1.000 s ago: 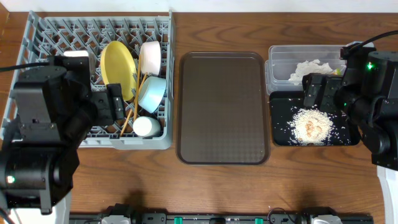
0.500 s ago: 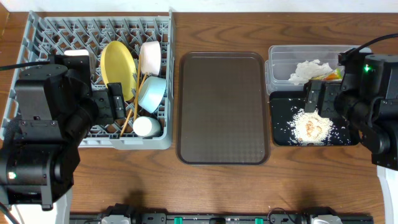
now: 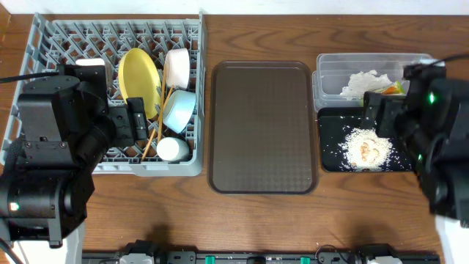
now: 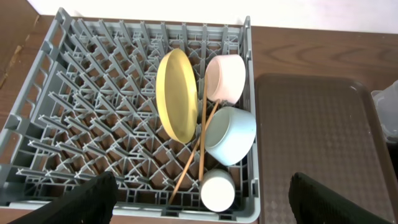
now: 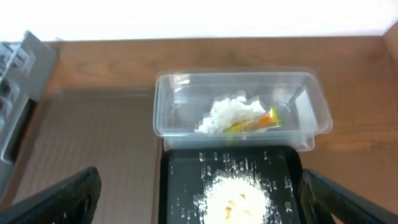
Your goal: Sort waste into correct bins and load items into the dishwasher
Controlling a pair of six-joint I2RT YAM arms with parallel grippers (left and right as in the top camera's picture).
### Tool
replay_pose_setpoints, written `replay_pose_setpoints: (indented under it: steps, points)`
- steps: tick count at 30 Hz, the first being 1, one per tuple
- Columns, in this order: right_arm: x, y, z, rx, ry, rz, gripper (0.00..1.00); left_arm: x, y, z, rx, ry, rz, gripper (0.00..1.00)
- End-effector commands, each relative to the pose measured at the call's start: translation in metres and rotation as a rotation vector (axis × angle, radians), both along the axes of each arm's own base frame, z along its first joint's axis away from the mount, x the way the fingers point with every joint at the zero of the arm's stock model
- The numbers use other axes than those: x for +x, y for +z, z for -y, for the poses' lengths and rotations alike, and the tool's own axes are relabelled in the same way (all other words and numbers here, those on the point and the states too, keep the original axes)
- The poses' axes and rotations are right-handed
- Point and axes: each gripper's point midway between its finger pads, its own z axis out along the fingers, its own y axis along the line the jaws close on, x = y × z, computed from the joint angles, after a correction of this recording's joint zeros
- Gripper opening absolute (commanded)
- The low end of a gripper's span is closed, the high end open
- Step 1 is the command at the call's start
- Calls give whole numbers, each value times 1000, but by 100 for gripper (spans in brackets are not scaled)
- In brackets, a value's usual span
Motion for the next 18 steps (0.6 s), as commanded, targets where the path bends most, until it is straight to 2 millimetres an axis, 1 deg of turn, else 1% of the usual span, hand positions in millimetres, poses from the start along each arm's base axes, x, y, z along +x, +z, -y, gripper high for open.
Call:
replay_pose_setpoints:
  steps: [1,4,8,11,12,14,18]
  points:
    - [-8,-12,4,-11,-8,103,99,0,1,1,-7,-2,1,88]
    - [-11,-31,4,-3,-9,206,99,0,1,1,-8,-2,1,88]
    - [-17,-65,5,6,-10,290,99,0,1,1,-7,-2,1,89]
    - [-24,-93,1,18,10,326,99,0,1,1,-7,-2,1,88]
    - [-29,-108,0,24,16,339,99,0,1,1,-7,-2,1,88]
    - [-33,-126,1,34,12,357,99,0,1,1,-7,-2,1,88]
    - [-40,-153,0,41,22,400,99,0,1,1,-7,-2,1,88]
